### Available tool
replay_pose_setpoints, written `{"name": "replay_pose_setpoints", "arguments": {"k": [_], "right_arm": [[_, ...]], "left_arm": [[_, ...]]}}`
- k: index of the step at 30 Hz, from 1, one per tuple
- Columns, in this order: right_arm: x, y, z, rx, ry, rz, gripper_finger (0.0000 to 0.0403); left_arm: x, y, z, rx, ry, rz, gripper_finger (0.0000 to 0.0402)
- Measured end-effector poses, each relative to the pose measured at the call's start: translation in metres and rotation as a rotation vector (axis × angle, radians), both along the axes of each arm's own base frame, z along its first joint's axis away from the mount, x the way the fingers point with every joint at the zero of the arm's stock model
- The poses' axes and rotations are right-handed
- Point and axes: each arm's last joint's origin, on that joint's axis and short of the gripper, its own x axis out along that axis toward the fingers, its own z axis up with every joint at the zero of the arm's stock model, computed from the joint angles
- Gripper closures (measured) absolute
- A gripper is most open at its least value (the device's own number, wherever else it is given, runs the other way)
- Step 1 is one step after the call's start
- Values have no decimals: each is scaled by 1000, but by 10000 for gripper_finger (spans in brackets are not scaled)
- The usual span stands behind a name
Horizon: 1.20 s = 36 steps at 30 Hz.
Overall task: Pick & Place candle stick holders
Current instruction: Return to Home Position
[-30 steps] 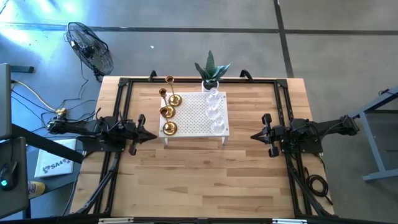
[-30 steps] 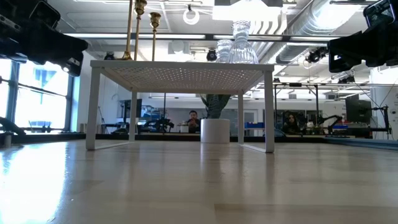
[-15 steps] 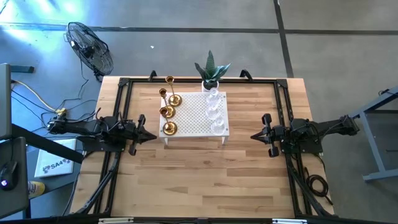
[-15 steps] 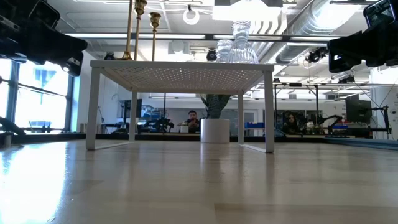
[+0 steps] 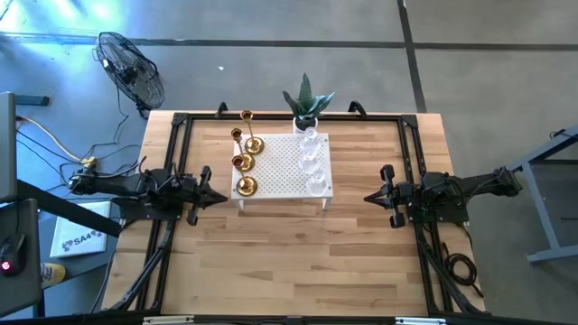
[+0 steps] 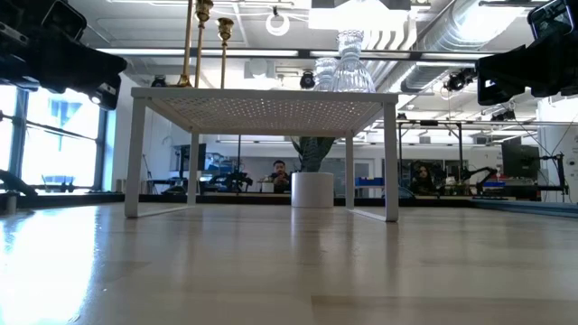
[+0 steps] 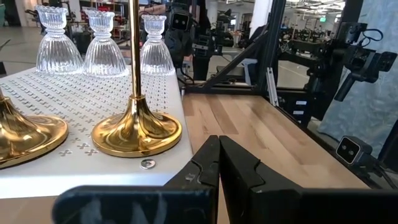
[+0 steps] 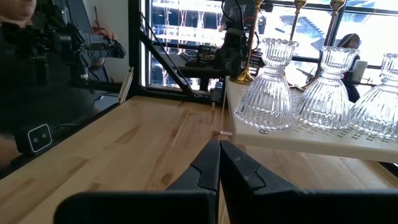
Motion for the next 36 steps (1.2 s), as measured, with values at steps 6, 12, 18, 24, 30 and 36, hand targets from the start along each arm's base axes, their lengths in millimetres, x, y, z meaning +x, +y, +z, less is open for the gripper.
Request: {"name": "replay_pose_setpoints", "arguments": {"k": [6, 12, 18, 24, 30, 36], "right_arm": [[0, 0, 0, 0, 0, 0, 402], [0, 0, 0, 0, 0, 0, 402], [0, 0, 0, 0, 0, 0, 402], [0, 0, 0, 0, 0, 0, 402], [0, 0, 0, 0, 0, 0, 402], [0, 0, 0, 0, 0, 0, 402]], "left_arm": [[0, 1, 0, 0, 1, 9, 400], [1, 9, 0, 0, 0, 91, 400], [1, 18, 0, 0, 0, 187, 400], [0, 24, 0, 0, 0, 245, 400], [0, 26, 0, 0, 0, 269, 400], [0, 26, 0, 0, 0, 269, 400]]}}
